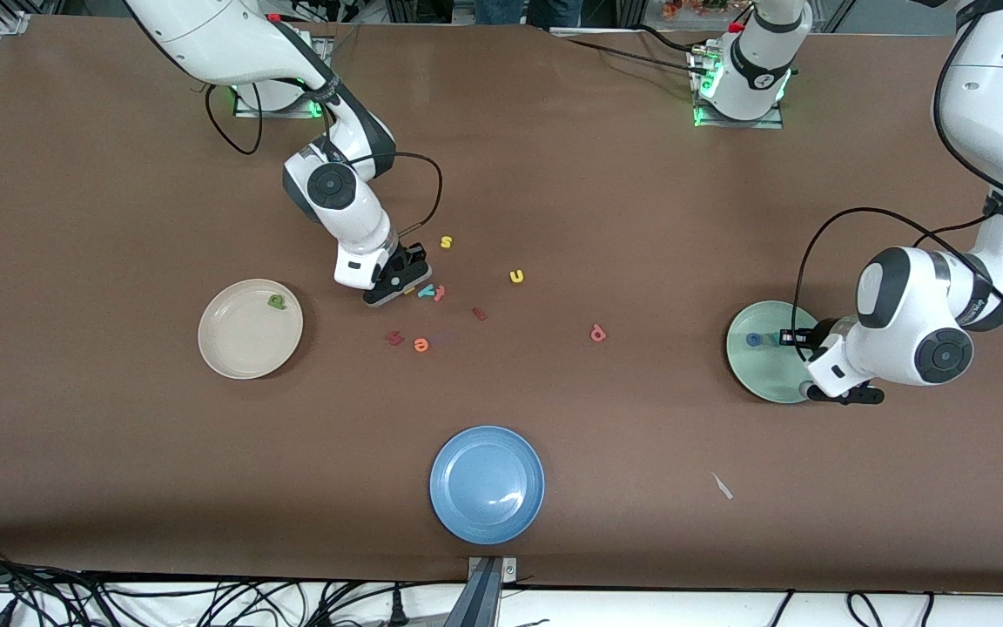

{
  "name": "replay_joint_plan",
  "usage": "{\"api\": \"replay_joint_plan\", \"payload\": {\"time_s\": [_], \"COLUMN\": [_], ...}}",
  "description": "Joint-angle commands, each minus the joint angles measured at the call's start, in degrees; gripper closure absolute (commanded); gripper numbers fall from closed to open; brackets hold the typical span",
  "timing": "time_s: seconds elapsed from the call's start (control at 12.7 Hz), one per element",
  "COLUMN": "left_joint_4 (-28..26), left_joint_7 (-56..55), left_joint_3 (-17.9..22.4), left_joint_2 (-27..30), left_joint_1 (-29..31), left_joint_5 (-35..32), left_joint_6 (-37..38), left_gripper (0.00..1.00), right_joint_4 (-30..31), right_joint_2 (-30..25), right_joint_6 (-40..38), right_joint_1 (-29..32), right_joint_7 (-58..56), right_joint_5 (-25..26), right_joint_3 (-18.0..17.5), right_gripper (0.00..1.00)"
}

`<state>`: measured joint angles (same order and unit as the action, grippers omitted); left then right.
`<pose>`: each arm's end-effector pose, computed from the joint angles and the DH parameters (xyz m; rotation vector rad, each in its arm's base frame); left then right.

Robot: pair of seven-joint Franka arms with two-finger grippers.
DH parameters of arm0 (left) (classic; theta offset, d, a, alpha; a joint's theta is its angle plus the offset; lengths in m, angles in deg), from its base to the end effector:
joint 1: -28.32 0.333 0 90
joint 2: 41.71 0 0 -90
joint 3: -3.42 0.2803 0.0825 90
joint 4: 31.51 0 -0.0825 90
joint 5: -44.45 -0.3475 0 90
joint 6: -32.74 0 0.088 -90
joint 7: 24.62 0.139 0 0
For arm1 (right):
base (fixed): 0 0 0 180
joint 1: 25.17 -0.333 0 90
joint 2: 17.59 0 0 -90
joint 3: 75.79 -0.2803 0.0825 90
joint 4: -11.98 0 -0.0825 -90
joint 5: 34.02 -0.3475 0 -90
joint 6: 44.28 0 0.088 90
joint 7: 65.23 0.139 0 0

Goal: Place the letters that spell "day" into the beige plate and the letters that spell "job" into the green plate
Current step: 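Release the teal letter onto the green plate with the left gripper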

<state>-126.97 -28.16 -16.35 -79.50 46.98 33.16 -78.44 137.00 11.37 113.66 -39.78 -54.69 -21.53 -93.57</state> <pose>0.5818 0.0160 0.1817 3.0611 -0.0460 -0.5283 0.4447 0.3000 0.1433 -2.9411 -0.8074 -0.1178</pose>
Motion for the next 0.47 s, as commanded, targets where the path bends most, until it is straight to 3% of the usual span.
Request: {"api": "replay_joint_plan", "payload": {"time_s": [0.0, 0.24, 0.39], "left_joint_4": [1.1, 3.0, 3.1], "left_joint_7": [-4.9, -23.0, -35.9], "left_joint_3": [-1.5, -8.2, -9.8], "left_joint_2": [1.4, 1.2, 0.7], "left_joint_1": [-1.1, -1.7, -6.3], "left_joint_5": [-0.9, -0.1, -0.1], "left_joint_6": [0.4, 0.2, -1.4], "left_gripper": [0.0, 0.0, 0.04], "right_joint_4": [-0.7, -0.5, -0.2], "right_joint_2": [0.5, -5.5, -9.5], "right_joint_6": [0.4, -6.3, -11.8], "right_joint_1": [-0.2, 3.2, 8.4], "right_joint_7": [0.5, -3.3, -12.1], "right_joint_5": [1.5, 1.8, 1.9], "right_joint_3": [0.8, 1.4, 1.2], "right_gripper": [0.74, 0.74, 0.74]}}
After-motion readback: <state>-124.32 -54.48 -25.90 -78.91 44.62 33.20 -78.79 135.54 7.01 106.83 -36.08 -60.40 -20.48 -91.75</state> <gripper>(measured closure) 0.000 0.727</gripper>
